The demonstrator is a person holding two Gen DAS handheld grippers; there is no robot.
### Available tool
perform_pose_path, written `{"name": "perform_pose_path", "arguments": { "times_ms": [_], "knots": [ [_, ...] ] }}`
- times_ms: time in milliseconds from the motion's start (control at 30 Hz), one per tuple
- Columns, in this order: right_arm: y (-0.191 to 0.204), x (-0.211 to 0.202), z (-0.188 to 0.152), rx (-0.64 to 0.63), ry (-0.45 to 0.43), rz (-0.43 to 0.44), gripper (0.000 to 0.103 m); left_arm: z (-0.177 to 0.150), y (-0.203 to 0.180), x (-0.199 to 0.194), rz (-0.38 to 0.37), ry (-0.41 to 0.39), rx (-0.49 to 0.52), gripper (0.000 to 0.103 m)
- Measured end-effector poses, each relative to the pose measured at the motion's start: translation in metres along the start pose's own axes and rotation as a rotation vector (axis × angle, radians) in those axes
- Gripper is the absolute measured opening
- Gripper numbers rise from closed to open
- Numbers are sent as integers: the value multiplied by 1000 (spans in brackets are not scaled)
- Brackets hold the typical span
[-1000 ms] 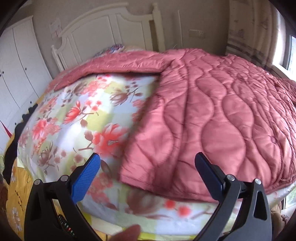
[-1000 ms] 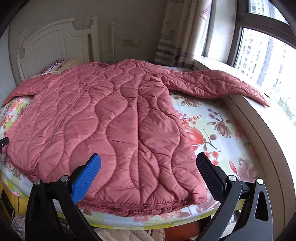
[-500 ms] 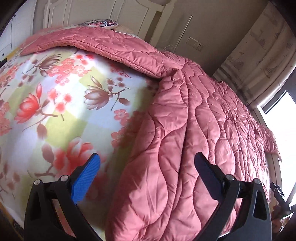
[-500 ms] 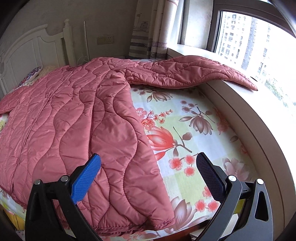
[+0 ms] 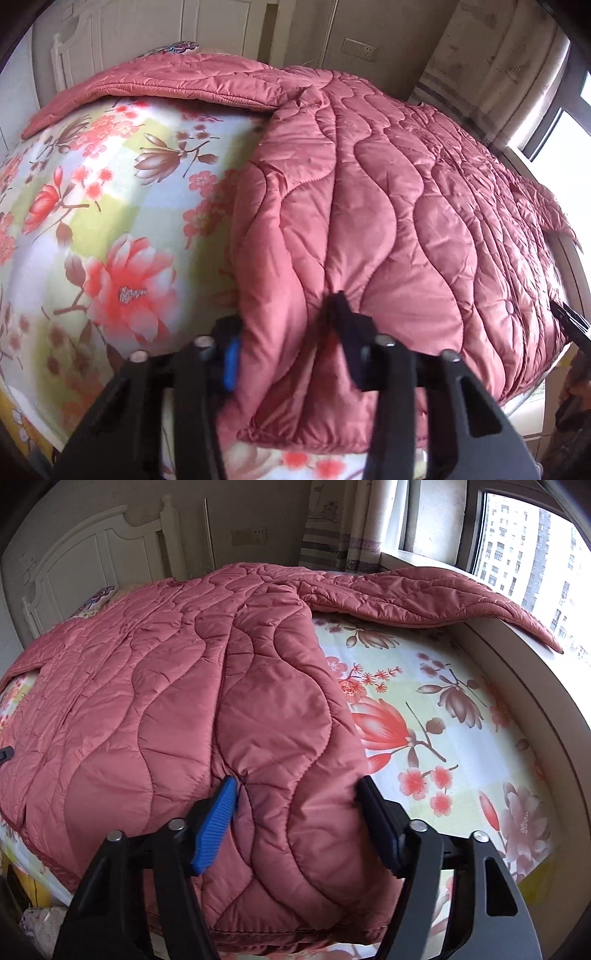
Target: Fold large clothes
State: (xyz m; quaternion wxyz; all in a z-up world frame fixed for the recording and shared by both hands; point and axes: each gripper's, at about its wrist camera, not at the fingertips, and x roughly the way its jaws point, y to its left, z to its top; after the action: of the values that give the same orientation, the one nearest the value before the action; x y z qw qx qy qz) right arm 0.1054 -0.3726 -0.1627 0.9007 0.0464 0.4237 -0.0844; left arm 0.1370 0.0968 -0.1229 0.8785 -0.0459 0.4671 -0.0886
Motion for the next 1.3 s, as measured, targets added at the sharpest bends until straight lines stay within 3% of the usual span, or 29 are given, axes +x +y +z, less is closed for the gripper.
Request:
{"name": "perform_pose_path", "arguments": {
  "times_ms": [100, 267, 333, 367, 433, 467, 500, 567, 633, 733, 933, 1100, 1233, 1300],
  "knots": [
    [-8, -4, -3, -8, -3, 18, 45, -8, -7, -7, 35, -34, 17, 17],
    [-16, -7, -2, -26, 27, 9, 43, -17, -5, -12, 13, -39, 10, 17],
    [-16, -11, 1, -33, 49, 28, 43, -13, 2, -13, 19, -46, 3, 22],
    [-21, -14, 4, -4, 43, 60, 44, -10, 7, -15, 37, -54, 2, 28],
    [-40, -21, 15, 79, 6, 139, 58, 0, 16, -23, 97, -95, -22, 55],
    [-51, -24, 22, 127, -26, 153, 86, 8, 20, -31, 117, -138, -32, 78],
    [-61, -29, 30, 171, -69, 137, 98, 19, 18, -44, 120, -210, -30, 92],
    [-79, -29, 50, 217, -128, 88, 99, 41, 6, -62, 121, -326, 12, 101],
    [-93, -15, 75, 243, -138, 38, 99, 69, -20, -66, 109, -390, 88, 101],
    [-117, 21, 110, 349, -121, 14, 99, 114, -63, -37, 79, -366, 173, 101],
    [-160, 101, 148, 580, 2, -46, 99, 173, -131, 80, 161, -210, 328, 101],
    [-167, 117, 165, 559, -12, -119, 99, 173, -129, 138, 204, -121, 354, 101],
    [-170, 122, 174, 529, -55, -187, 99, 170, -118, 149, 161, -84, 323, 101],
    [-175, 121, 177, 552, -98, -209, 84, 169, -118, 152, 161, -78, 327, 101]
  ]
}}
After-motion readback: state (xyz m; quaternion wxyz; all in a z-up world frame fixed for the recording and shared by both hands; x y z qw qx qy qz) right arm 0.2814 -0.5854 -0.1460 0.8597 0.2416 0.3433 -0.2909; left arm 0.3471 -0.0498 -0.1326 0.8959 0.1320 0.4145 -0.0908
